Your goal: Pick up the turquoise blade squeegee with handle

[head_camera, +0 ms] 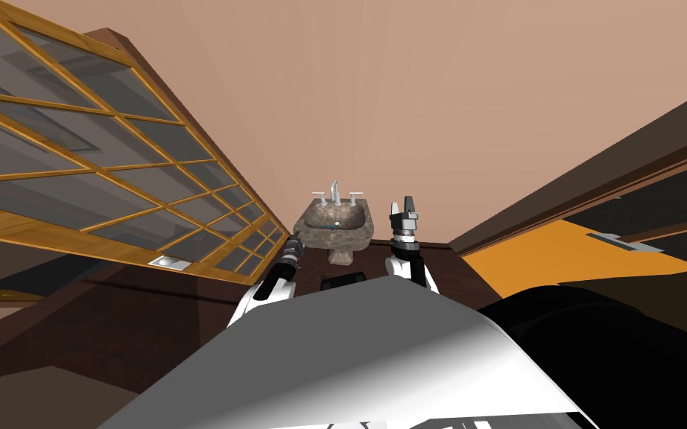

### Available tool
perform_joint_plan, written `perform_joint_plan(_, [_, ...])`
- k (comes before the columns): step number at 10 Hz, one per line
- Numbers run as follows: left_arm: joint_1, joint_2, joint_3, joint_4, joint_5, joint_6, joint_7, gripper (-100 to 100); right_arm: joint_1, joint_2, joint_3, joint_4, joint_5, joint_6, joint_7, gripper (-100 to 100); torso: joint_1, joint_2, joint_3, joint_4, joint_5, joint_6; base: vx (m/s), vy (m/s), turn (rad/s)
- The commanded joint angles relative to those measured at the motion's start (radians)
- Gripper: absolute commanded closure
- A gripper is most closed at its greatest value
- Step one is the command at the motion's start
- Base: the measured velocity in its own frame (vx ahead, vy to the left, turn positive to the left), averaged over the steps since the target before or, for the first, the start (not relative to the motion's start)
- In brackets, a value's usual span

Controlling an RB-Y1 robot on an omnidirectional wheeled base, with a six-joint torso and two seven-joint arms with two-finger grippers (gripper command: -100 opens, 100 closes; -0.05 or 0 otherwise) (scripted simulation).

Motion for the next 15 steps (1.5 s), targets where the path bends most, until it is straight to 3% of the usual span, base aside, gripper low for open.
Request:
perform_joint_plan(1, [-0.005, 0.000, -0.004, 0.003, 0.000, 0.030, 0.004, -100, 0.000, 0.000, 0.000, 0.000, 0.000, 0.000, 0.000, 0, 0.000, 0.000, 0.000, 0.000, 0.000, 0.000, 0.018, 0.011, -0.035])
perform_joint_plan(2, [-0.017, -0.002, -0.016, 0.003, -0.001, 0.073, 0.008, -100, 0.000, 0.000, 0.000, 0.000, 0.000, 0.000, 0.000, 0, 0.000, 0.000, 0.000, 0.000, 0.000, 0.000, 0.025, 0.016, -0.064])
perform_joint_plan(5, [-0.030, -0.005, -0.027, 0.002, -0.001, 0.118, 0.011, -100, 0.000, 0.000, 0.000, 0.000, 0.000, 0.000, 0.000, 0, 0.000, -0.001, 0.000, 0.000, 0.000, 0.000, 0.025, 0.007, -0.061])
perform_joint_plan(7, [-0.060, -0.012, -0.050, -0.002, 0.001, 0.185, 0.017, -100, 0.000, 0.000, 0.000, 0.000, 0.000, 0.000, 0.000, 0, -0.001, 0.000, 0.000, 0.000, 0.000, 0.000, 0.035, 0.002, -0.119])
perform_joint_plan(15, [-0.139, -0.034, -0.102, -0.015, 0.011, 0.371, 0.024, -100, 0.000, 0.000, 0.000, 0.000, 0.000, 0.000, 0.000, 0, -0.001, -0.001, -0.001, 0.000, 0.000, -0.001, 0.039, -0.002, -0.082])
